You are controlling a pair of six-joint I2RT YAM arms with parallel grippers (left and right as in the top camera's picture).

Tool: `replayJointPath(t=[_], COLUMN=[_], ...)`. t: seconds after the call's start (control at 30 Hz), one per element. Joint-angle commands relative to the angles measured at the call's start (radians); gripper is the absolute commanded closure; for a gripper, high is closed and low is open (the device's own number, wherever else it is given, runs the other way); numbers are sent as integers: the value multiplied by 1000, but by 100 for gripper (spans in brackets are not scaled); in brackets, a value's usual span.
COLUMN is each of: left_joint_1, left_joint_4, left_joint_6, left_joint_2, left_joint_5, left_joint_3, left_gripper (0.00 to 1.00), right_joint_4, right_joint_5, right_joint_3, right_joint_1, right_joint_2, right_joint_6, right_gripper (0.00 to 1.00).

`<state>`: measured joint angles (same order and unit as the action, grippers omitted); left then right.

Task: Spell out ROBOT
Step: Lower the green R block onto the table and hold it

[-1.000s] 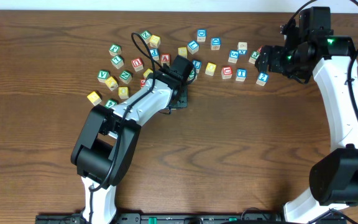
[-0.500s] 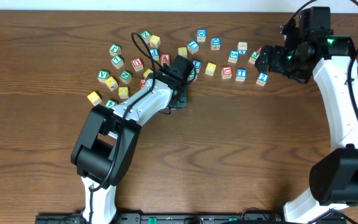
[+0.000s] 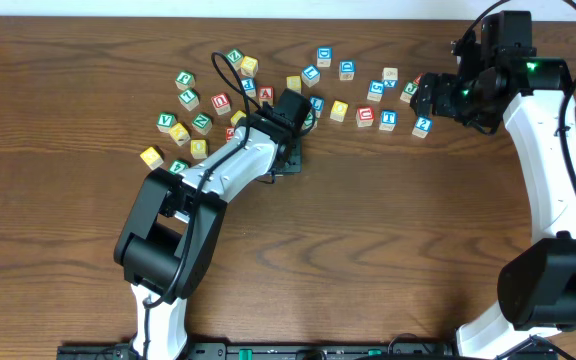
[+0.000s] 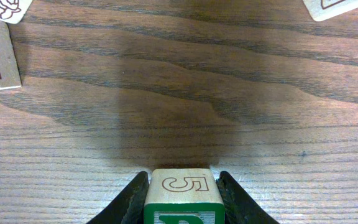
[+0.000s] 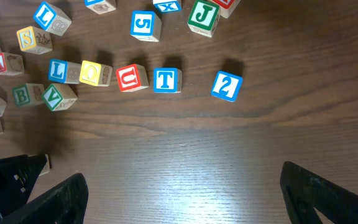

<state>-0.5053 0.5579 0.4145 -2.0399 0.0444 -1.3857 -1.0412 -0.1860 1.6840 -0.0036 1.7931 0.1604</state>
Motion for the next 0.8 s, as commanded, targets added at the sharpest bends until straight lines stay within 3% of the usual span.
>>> replayJointPath(t=[0.0, 0.1, 0.2, 0.27, 0.3, 0.33, 0.43, 0.77], left_joint_1=[2, 2, 2, 3, 3, 3, 3, 3], left_joint_4=[1, 1, 1, 0, 0, 0, 0, 0], left_joint_6=[-13, -13, -13, -13, -13, -13, -13, -13], left_joint_2=[7, 7, 7, 7, 7, 7, 7, 7], left_joint_5=[20, 20, 20, 20, 20, 20, 20, 20], left_joint_3=[8, 8, 8, 8, 8, 8, 8, 7], left_gripper=[69, 72, 87, 89, 79, 63, 38, 38], right_joint_4=[-1, -1, -1, -1, -1, -1, -1, 0], right_joint_5=[4, 5, 5, 5, 5, 5, 5, 5], right_joint_3=[16, 16, 16, 16, 16, 16, 16, 16], right_joint_1=[-2, -2, -2, -2, -2, -2, -2, -2], right_joint_2=[9, 9, 9, 9, 9, 9, 9, 9], right_joint_6=[11, 11, 11, 11, 11, 11, 11, 11], right_gripper=[6, 6, 6, 6, 6, 6, 6, 6])
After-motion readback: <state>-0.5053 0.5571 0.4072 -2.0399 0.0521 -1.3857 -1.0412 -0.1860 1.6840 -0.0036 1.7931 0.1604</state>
